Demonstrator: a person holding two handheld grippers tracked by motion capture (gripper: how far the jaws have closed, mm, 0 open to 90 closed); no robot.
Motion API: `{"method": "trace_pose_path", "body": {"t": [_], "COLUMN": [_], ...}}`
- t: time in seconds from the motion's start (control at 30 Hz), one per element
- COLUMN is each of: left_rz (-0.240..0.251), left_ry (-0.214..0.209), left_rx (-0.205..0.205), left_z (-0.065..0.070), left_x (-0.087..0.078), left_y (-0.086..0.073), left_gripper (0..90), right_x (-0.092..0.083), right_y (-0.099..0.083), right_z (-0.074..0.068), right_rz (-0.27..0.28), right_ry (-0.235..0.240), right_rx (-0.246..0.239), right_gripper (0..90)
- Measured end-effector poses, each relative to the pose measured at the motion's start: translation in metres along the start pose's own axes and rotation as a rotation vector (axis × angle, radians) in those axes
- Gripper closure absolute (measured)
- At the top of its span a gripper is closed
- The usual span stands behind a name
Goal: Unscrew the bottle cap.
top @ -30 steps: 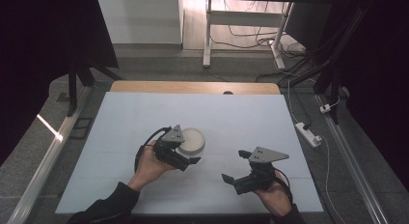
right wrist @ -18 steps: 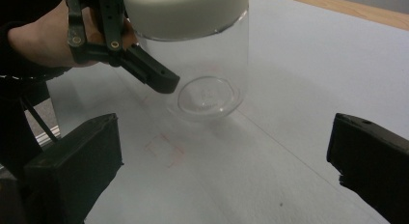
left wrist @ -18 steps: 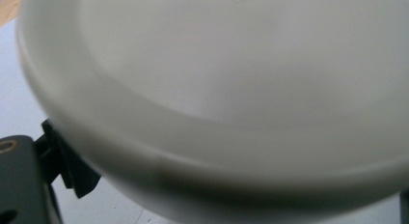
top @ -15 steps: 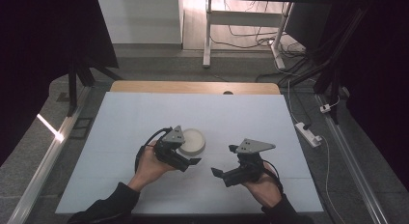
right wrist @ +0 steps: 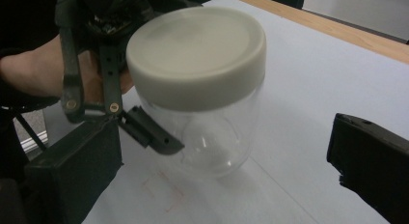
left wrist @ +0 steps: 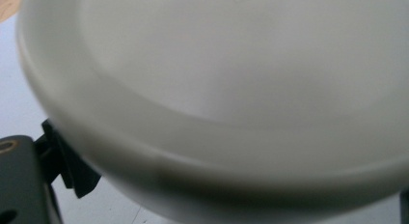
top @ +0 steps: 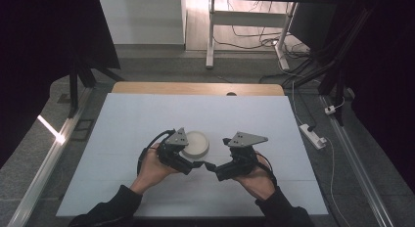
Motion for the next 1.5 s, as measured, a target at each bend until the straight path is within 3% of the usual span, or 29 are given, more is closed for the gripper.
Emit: {"method": "trace_pose_path", "body": {"t": [0.47,0.77,0.97,1.33,1.5], "left_rz": [-0.006,-0.009,-0.008,-0.022,-0.015], "left_ry": [-0.002,0.0,-0.003,-0.009,-0.038], "left_rx": [0.005,0.009,0.007,0.022,0.046], "left_z": [0.002,0.002,0.003,0.003,0.004], "left_x": [0.002,0.002,0.002,0.003,0.002], "left_y": [0.0,-0.001,0.0,-0.002,-0.002], "left_gripper": [7.4,7.4,7.4,7.4,7.4], "right_x": [0.014,0.031,0.04,0.045,0.044], "right_y": [0.018,0.036,0.039,0.04,0.04], "right_z": [0.003,-0.01,-0.011,-0.014,-0.014], "right_rz": [0.013,0.004,-0.004,0.003,-0.002], "right_ry": [-0.012,-0.011,-0.006,0.0,0.054], "right_rx": [0.006,-0.043,-0.038,-0.089,-0.113], "right_gripper": [0.0,0.0,0.0,6.8,7.0]}}
Point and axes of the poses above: each handheld gripper's, and its own axes: x roughly forward along the jaws, y roughly out of its top, z roughly to its right, the point moved 9 cm from there along x, roughly forward along the jaws, and after that the axes turned 13 degrees about -z, right-handed, at the moved point
